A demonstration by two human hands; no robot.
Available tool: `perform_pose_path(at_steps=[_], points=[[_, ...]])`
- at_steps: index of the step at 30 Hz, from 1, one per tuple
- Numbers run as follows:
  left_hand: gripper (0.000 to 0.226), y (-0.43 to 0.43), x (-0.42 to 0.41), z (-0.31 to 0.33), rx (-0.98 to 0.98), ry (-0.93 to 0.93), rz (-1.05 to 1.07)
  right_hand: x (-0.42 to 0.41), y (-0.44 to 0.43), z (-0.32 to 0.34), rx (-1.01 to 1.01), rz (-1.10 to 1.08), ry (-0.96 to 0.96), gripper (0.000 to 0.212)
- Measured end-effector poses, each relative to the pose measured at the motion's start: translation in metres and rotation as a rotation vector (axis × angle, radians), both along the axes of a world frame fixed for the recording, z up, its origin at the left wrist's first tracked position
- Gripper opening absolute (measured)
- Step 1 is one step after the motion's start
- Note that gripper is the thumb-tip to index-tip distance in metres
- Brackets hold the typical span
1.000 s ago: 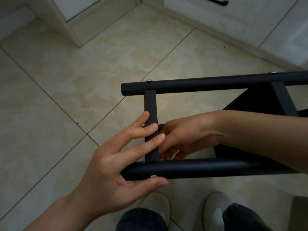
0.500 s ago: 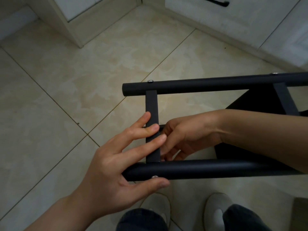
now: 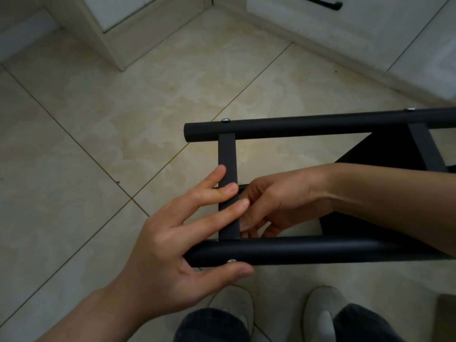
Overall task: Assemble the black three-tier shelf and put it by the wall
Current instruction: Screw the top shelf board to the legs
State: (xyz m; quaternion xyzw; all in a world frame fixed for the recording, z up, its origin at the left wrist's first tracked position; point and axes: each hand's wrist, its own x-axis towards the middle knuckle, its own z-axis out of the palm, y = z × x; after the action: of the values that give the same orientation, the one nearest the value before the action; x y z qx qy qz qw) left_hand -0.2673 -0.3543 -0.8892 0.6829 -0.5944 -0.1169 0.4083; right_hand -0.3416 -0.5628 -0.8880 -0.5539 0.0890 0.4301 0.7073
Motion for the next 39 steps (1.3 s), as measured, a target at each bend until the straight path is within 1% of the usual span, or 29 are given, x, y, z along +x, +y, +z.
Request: perform_pose_path(at_steps=[6,12,17,21,23,25,26,28,30,32,33,35,39], points=[[0.058,-0.001,0.000,-0.001,-0.013,0.010,0.005,0.005,0.003,0.001,-0.109,-0.001,-0.002,0.011],[0.059,-0.002,-0.003,-0.001,-0.034,0.013,0.015,-0.002,0.001,0.004,-0.149,-0.006,-0.054,0.014],[0.059,-0.002,-0.007,0.000,-0.036,0.045,0.052,-0.011,-0.008,0.022,-0.138,0.002,-0.122,0.016],[0.057,0.000,-0.015,0.000,-0.040,0.127,0.130,-0.026,-0.016,0.033,-0.166,-0.006,-0.135,0.028],[0.059,0.001,-0.021,0.000,-0.052,0.188,0.180,-0.033,-0.017,0.039,-0.207,-0.014,-0.153,0.030],[0.067,0.002,-0.029,-0.002,-0.064,0.286,0.245,-0.041,-0.018,0.047,-0.278,-0.006,-0.192,0.028],[0.073,0.004,-0.034,-0.004,-0.087,0.395,0.283,-0.046,-0.017,0.051,-0.335,-0.005,-0.218,0.026],[0.086,0.003,-0.046,-0.009,-0.161,0.677,0.381,-0.056,-0.015,0.058,-0.497,-0.005,-0.281,0.024],[0.094,-0.001,-0.060,-0.015,-0.189,0.883,0.530,-0.067,-0.013,0.064,-0.653,-0.009,-0.339,0.026],[0.085,-0.008,-0.073,-0.022,-0.196,1.037,0.633,-0.080,-0.011,0.071,-0.765,-0.041,-0.373,0.027],[0.085,-0.012,-0.078,-0.023,-0.189,1.103,0.651,-0.086,-0.010,0.074,-0.821,-0.058,-0.383,0.029],[0.084,-0.018,-0.084,-0.023,-0.170,1.182,0.630,-0.099,-0.010,0.077,-0.941,-0.070,-0.406,0.036],[0.077,-0.024,-0.086,-0.018,-0.118,1.143,0.583,-0.117,-0.006,0.074,-1.138,-0.057,-0.434,0.041]])
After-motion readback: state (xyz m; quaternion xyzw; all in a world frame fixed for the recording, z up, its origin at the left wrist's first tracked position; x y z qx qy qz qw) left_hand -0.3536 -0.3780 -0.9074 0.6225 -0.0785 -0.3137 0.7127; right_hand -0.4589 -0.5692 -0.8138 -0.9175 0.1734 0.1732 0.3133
